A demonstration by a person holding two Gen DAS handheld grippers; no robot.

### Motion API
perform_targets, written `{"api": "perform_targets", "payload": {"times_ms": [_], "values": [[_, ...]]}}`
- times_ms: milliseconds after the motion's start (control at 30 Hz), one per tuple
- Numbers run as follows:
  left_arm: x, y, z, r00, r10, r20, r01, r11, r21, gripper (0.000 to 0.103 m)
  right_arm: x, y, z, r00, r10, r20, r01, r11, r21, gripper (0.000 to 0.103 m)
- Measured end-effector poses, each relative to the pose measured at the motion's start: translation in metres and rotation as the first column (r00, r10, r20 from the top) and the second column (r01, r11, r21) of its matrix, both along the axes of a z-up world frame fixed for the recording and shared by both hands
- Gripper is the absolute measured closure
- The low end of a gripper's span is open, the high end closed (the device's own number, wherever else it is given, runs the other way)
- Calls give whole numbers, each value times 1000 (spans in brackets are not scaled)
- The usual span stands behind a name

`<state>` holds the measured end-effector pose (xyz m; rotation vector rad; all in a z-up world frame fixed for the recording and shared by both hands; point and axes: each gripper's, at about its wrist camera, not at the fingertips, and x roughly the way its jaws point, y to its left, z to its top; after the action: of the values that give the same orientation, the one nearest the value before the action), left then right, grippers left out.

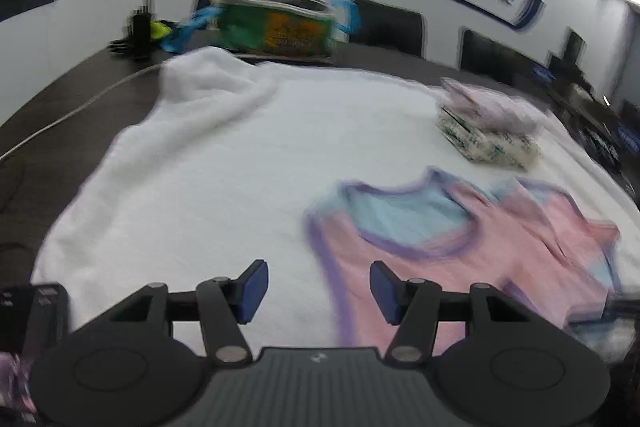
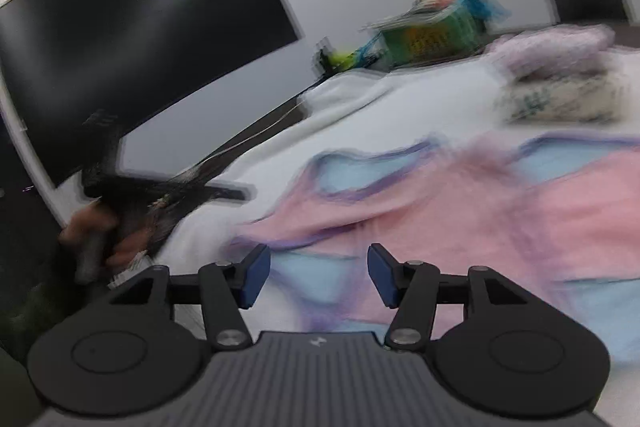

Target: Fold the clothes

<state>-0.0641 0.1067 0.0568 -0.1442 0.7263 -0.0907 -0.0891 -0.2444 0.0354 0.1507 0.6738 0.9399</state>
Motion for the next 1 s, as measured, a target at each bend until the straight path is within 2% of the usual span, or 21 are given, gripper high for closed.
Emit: {"api": "perform_targets", "payload": {"times_ms": [67,167,200,233,267,333,433,467,500,567,600,633,667,700,733,800,867,967,1000], "values": [[12,12,7,1000,20,-2,-20,1000,2,48,0,48,-10,998,62,-17,-63,998,-27,48],[24,27,22,999,46,19,-46,999,16,48,0,108,-21,999,39,35,-35,993,-113,48],[26,29,27,999,42,31,-42,999,17,47,3,119,-25,999,13,44,-7,991,-133,62],[26,30,28,999,22,39,-23,999,24,45,6,130,-29,999,-14,53,22,988,-153,89],[25,30,29,999,3,47,-5,1000,31,42,8,120,-28,999,-27,30,31,992,-124,100],[25,30,32,997,-37,61,34,998,46,39,14,90,-21,999,-46,-29,45,998,-43,101],[24,4,22,973,-218,69,213,974,81,36,20,0,-1,972,-229,-56,231,972,41,101],[27,-12,17,956,-285,69,277,955,103,36,23,-38,2,942,-327,-72,330,943,41,101],[29,-29,13,934,-350,68,340,932,126,36,25,-71,0,905,-414,-93,418,908,23,100],[35,-65,5,890,-452,66,432,880,199,36,26,-125,-8,796,-590,-132,589,807,-56,97],[38,-83,4,872,-486,55,463,856,230,36,21,-141,-10,751,-646,-137,644,762,-64,96],[41,-100,2,853,-520,42,493,830,261,36,14,-151,-10,732,-667,-141,667,743,-49,89],[43,-117,1,833,-552,29,522,802,290,36,5,-156,-8,729,-670,-142,674,739,-24,82],[44,-131,4,808,-588,29,554,775,304,36,-3,-157,-5,727,-674,-131,680,733,-2,59],[44,-143,10,781,-623,41,580,749,319,36,-11,-155,-3,723,-682,-112,688,726,15,43],[47,-168,22,733,-678,58,620,700,354,36,-17,-147,-1,716,-692,-94,697,717,28,42],[62,-193,32,712,-701,37,641,671,373,34,-13,-151,-3,720,-681,-135,692,720,58,42],[106,-236,28,703,-709,-64,684,648,336,34,3,-151,-4,721,-669,-177,688,723,70,42],[123,-248,22,708,-698,-105,688,650,322,35,11,-149,-5,723,-668,-174,685,726,58,42]]}}
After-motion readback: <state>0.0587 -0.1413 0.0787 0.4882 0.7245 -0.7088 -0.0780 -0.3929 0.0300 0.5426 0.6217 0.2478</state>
